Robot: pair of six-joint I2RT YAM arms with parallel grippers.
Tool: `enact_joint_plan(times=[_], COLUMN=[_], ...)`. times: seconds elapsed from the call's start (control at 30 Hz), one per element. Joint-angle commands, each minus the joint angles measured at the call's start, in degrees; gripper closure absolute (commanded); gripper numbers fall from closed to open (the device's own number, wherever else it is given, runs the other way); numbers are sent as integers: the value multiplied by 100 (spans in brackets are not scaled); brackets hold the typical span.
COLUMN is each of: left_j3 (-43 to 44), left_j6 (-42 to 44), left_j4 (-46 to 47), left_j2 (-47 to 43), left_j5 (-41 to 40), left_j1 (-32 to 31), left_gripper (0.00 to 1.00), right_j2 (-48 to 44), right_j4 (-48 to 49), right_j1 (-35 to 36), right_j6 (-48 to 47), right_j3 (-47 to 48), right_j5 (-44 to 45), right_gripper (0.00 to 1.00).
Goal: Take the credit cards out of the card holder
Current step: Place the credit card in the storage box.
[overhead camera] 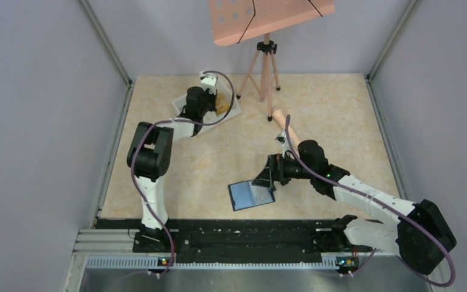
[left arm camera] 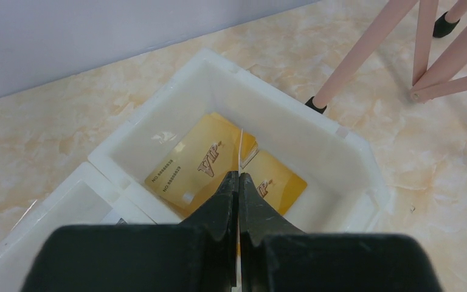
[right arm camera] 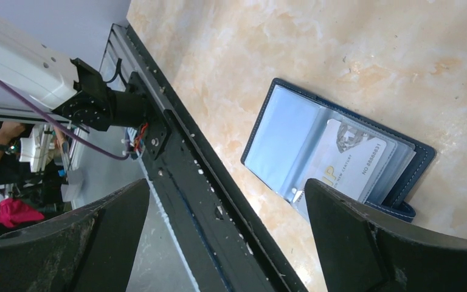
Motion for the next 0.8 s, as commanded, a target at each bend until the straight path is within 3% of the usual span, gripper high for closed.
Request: enact_joint_plan(times=[0.0, 0.13, 0.23, 0.47, 0.77], left_j3=[-44, -34, 11, 443, 648], left_j6=[-125, -67, -475, -2477, -4813], left_j4=[237, 140, 67, -802, -1512], left_j2=[-492, -575, -687, -827, -736], left_j5=[-158, -292, -600, -1721, -2057], left_j1=[12, 12, 12, 21, 21], left_gripper=[100, 100, 100, 100, 100], right_j2=[-282, -420, -486, -436, -419], right_j4=[145, 76, 68, 113, 203], right_j1=[-43, -42, -45, -45, -44], right_j6=[4, 2, 23, 43, 44], right_j3=[58, 34, 5, 66, 67], right_j5=[21, 56, 74, 36, -35], right_gripper=[1, 1, 1, 1, 1])
